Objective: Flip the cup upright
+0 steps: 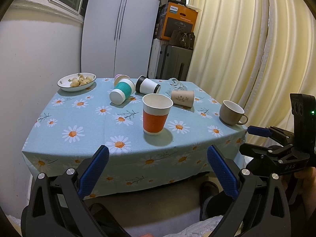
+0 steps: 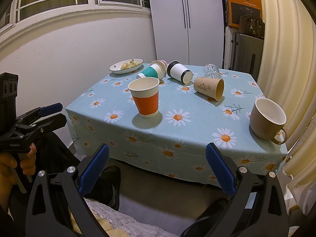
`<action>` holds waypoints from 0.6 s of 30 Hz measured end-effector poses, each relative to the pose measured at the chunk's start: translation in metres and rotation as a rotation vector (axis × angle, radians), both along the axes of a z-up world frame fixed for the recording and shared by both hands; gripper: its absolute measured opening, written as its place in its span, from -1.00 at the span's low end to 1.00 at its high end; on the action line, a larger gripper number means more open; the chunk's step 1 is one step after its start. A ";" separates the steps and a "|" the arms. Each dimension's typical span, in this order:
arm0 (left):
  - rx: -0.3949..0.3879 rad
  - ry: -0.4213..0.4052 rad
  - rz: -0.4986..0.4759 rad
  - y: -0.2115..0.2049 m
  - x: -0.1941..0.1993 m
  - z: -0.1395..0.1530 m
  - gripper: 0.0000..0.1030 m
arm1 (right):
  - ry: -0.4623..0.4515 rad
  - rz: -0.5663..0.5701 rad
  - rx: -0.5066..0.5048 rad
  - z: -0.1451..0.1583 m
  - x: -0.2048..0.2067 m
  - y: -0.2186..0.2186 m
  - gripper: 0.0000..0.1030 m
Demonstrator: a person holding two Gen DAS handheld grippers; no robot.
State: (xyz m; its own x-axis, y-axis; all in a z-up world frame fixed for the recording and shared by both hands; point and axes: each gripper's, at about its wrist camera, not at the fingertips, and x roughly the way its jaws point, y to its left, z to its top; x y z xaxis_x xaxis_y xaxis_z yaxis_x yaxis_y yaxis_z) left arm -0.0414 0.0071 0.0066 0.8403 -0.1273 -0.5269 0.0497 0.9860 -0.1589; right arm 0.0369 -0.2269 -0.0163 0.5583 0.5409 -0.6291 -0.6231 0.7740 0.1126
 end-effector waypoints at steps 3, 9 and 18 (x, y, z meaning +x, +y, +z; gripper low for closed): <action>0.000 0.000 0.000 0.000 0.000 0.000 0.89 | 0.001 0.000 0.000 0.000 0.000 0.000 0.88; 0.001 0.001 0.000 0.000 0.000 0.000 0.89 | 0.000 0.000 0.001 0.000 0.000 0.000 0.88; 0.006 0.004 -0.002 -0.001 0.000 -0.002 0.89 | 0.000 0.000 0.002 0.000 0.000 -0.001 0.88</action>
